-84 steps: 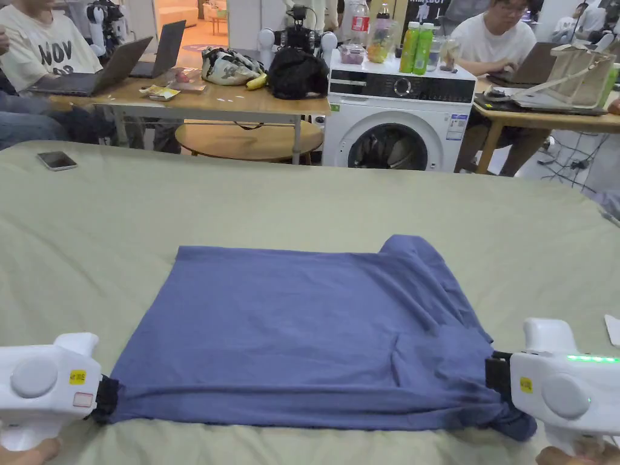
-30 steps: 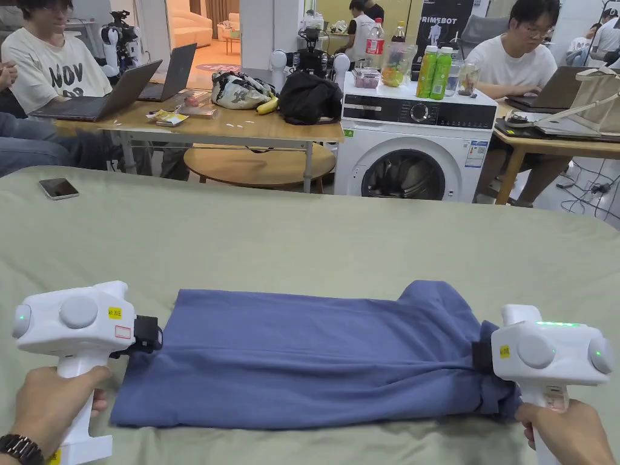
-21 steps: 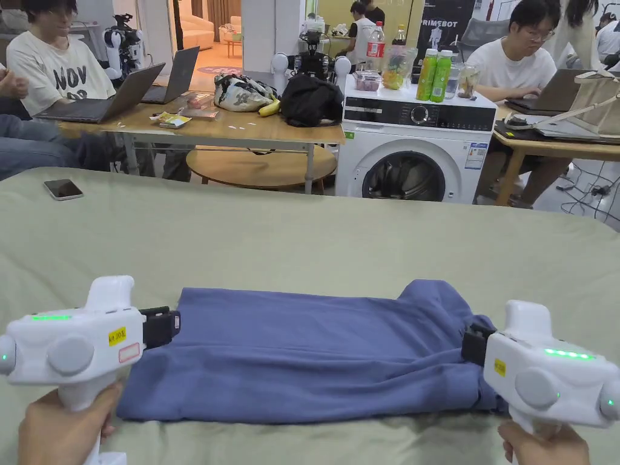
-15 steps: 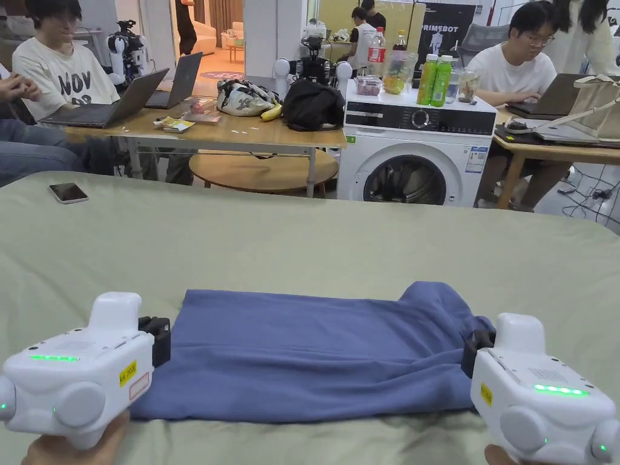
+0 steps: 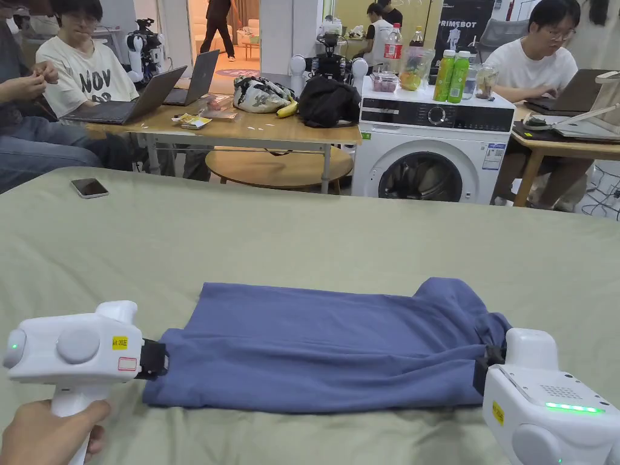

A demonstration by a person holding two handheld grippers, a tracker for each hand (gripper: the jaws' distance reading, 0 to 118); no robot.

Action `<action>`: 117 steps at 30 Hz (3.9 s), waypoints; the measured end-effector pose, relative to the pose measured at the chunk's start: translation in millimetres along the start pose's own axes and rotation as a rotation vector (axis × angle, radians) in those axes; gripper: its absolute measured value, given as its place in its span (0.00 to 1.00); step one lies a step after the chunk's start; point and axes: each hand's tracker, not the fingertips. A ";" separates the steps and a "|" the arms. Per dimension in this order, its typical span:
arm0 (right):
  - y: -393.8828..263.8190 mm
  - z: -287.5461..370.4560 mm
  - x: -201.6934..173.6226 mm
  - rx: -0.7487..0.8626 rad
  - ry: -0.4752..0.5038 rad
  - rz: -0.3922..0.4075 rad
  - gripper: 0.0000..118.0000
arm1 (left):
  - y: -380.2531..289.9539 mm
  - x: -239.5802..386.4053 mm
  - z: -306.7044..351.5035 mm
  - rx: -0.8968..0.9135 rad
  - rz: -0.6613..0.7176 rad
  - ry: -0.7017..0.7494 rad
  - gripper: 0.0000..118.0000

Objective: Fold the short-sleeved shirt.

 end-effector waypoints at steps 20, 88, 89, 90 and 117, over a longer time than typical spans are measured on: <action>34.2 -58.6 88.7 -0.329 0.009 -0.028 0.53 | -36.2 27.1 -14.5 -0.039 -0.085 0.046 0.00; 0.1 71.2 9.1 0.003 -0.050 0.039 0.50 | -85.5 53.1 82.0 0.475 -0.097 -0.046 0.30; -1.5 69.6 1.4 0.030 -0.042 0.041 0.47 | -86.0 58.9 83.7 0.506 -0.116 -0.032 0.30; -2.2 69.4 -4.5 0.055 -0.031 0.039 0.36 | -87.4 67.1 87.1 0.537 -0.134 -0.020 0.30; -1.1 -27.2 -16.8 -0.078 -0.003 0.007 0.00 | 126.5 44.1 -92.0 0.014 -0.034 -0.059 0.49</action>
